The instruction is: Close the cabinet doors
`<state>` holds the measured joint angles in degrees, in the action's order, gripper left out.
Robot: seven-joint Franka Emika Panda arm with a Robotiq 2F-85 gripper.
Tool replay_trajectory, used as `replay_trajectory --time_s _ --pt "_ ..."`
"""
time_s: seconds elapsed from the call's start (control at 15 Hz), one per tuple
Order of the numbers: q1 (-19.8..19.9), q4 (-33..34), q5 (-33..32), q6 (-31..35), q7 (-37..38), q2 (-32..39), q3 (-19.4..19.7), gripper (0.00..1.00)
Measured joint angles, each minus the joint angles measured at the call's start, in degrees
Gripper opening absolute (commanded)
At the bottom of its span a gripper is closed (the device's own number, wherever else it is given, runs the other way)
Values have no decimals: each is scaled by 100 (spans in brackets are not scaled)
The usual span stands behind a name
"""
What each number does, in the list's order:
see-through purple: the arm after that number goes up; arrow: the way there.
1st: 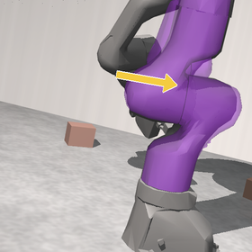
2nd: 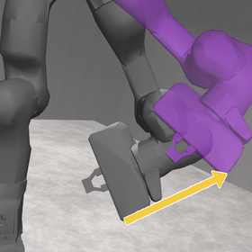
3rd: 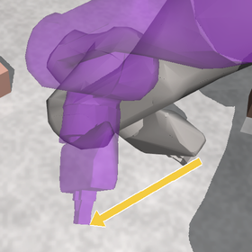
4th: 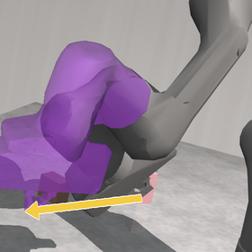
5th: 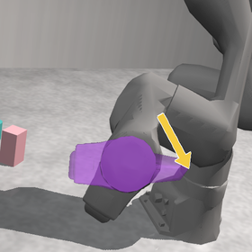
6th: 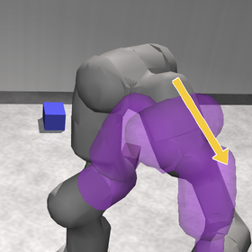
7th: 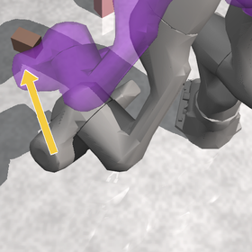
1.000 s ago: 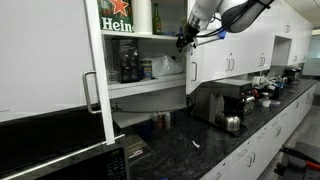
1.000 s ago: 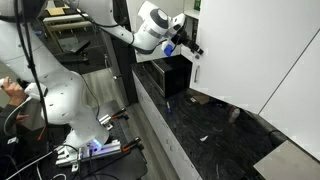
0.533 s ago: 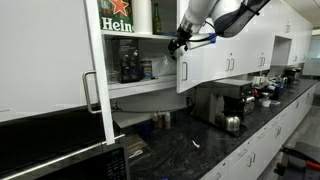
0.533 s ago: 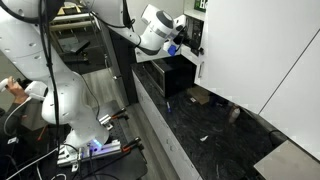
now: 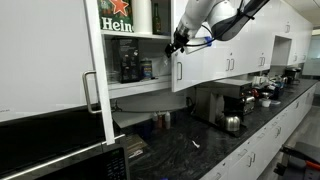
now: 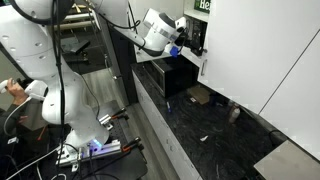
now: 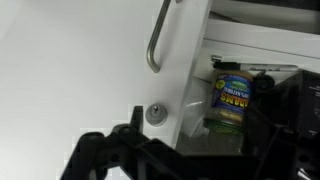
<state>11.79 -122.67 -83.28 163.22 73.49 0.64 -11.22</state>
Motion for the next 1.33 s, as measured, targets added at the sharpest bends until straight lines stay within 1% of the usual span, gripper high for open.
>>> replay_trajectory --time_s 0.2,0.53,0.93,1.33 --pt "0 74 -421 -13 344 30 0 100" --pt "-30 523 -448 -241 354 500 -13 100" --pt "-192 1232 -450 -647 348 1232 -15 100" --pt "-263 1592 -450 -762 312 1555 -15 100"
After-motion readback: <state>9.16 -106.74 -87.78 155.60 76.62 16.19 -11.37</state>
